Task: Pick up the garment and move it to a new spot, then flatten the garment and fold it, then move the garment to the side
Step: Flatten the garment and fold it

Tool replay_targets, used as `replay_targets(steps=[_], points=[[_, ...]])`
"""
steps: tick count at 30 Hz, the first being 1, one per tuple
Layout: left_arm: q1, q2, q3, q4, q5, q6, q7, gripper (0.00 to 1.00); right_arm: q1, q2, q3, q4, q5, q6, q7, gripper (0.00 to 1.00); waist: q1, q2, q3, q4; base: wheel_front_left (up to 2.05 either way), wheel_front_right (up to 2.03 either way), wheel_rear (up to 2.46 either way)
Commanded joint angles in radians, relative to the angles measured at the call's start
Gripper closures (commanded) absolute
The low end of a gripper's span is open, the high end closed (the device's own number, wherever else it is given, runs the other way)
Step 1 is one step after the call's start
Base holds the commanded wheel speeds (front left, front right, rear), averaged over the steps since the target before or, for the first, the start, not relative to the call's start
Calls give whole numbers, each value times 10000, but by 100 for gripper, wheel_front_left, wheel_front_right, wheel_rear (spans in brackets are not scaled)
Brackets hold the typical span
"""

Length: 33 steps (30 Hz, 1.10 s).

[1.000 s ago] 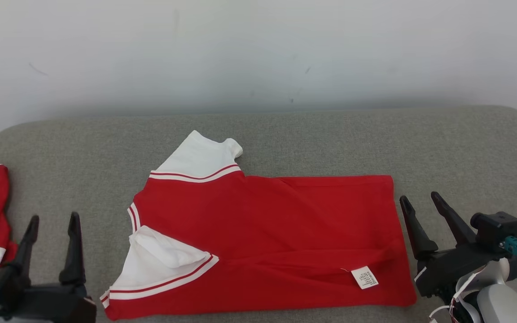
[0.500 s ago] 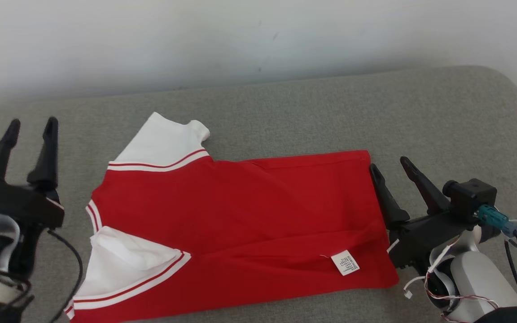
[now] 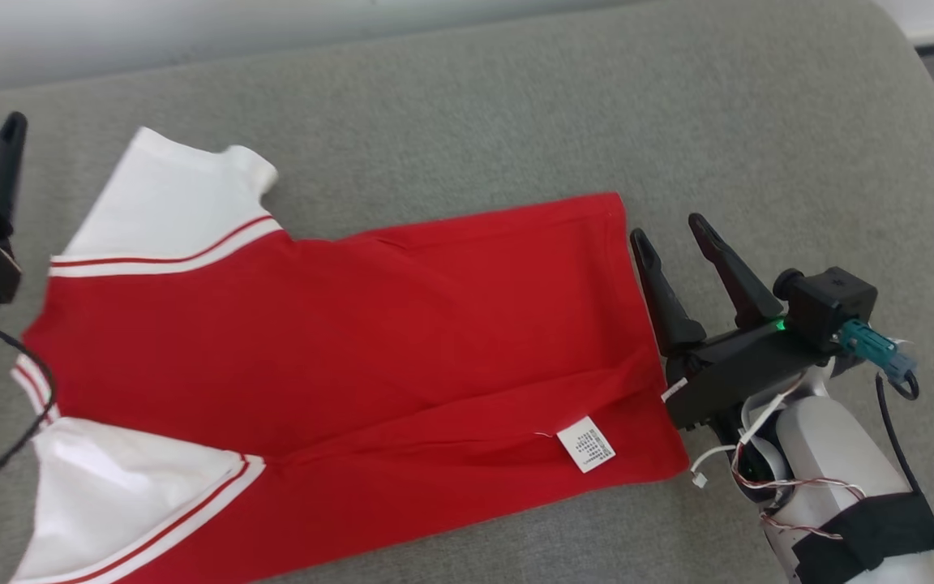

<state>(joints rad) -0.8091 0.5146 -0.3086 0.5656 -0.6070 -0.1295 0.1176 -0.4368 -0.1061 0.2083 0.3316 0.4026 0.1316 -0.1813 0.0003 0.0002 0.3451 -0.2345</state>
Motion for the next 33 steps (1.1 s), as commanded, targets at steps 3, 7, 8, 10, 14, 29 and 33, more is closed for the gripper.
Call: replay_targets(steps=[3,7,8,10,14,29,33], points=[[-455,377,-377,297,-414,-3,279,0,-335,106,166,152,116,-18,-201,0,-3,-2,976,-834,0,0,0],[-886,586,-1009,504,-900,-3,405,0,-550,172,363,365,214,-18,-383,0,-3,-2,1196,-1050,0,0,0],[-986,606,-1131,564,-961,-3,409,0,-591,183,402,411,236,-18,-418,0,-3,-2,1235,-1091,0,0,0],[-1177,685,-1360,785,-1139,4,421,0,-676,203,490,499,265,-18,-484,0,-3,-2,1298,-1185,0,0,0],[-1572,827,-1721,1233,-1468,5,549,0,-836,226,663,596,335,-18,-583,0,-3,-2,1468,-1417,0,0,0],[-2445,1372,-2907,2734,-1566,4,529,0,-945,364,856,753,531,-18,-792,0,-3,-2,1970,-1976,0,0,0],[-2471,1155,-3236,2931,-1843,3,951,15,-967,379,805,805,475,-18,-822,0,-3,-2,1888,-1832,0,0,0]])
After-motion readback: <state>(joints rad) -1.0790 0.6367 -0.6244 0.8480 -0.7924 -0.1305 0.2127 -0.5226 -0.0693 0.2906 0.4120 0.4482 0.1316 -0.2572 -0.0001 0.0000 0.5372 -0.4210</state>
